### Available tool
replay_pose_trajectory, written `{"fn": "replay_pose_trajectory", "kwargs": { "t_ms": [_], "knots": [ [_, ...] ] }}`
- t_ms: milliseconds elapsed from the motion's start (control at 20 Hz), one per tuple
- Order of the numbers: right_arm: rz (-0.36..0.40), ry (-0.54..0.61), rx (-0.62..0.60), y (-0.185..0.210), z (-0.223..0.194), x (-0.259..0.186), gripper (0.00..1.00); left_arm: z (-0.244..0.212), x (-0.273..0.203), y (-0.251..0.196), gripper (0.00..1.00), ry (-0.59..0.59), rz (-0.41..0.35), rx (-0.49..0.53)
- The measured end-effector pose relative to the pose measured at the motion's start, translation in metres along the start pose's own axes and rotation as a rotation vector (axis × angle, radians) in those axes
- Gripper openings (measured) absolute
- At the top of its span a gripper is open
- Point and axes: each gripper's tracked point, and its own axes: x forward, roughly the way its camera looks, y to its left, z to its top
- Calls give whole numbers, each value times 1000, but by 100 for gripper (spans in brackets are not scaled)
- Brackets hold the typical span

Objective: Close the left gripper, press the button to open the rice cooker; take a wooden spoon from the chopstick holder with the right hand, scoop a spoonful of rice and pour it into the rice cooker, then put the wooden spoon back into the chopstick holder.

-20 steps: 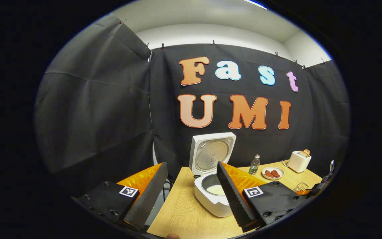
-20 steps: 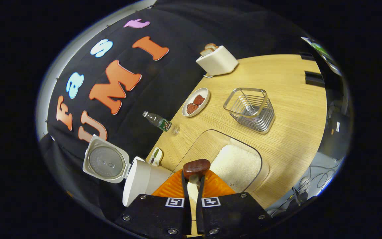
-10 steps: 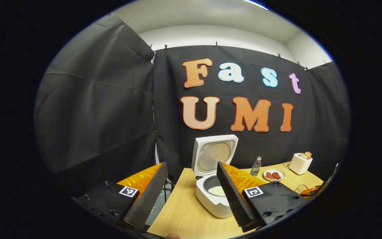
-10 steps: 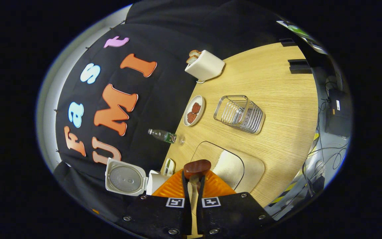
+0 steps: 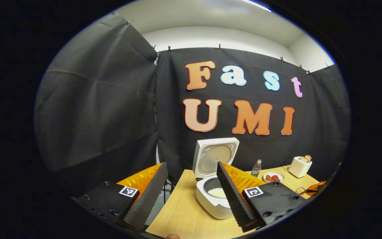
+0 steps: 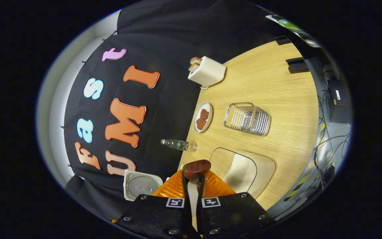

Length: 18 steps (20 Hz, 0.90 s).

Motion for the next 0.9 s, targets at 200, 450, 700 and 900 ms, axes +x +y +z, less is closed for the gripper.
{"fn": "replay_pose_trajectory", "kwargs": {
  "t_ms": [200, 450, 700, 900],
  "knots": [
    [38, -5, 27, 25, 0, -3, 5, -1, 3, 1, 100, 0, 1, -7],
    [69, 0, 67, 55, -6, 7, 5, -1, 5, 5, 100, 1, 3, -8],
    [127, 45, 68, 102, -27, 28, 5, 0, 9, 10, 100, 2, 9, -7],
    [186, 69, 36, 148, -43, 46, 5, -5, 12, 13, 100, 11, 11, -12]
  ]
}}
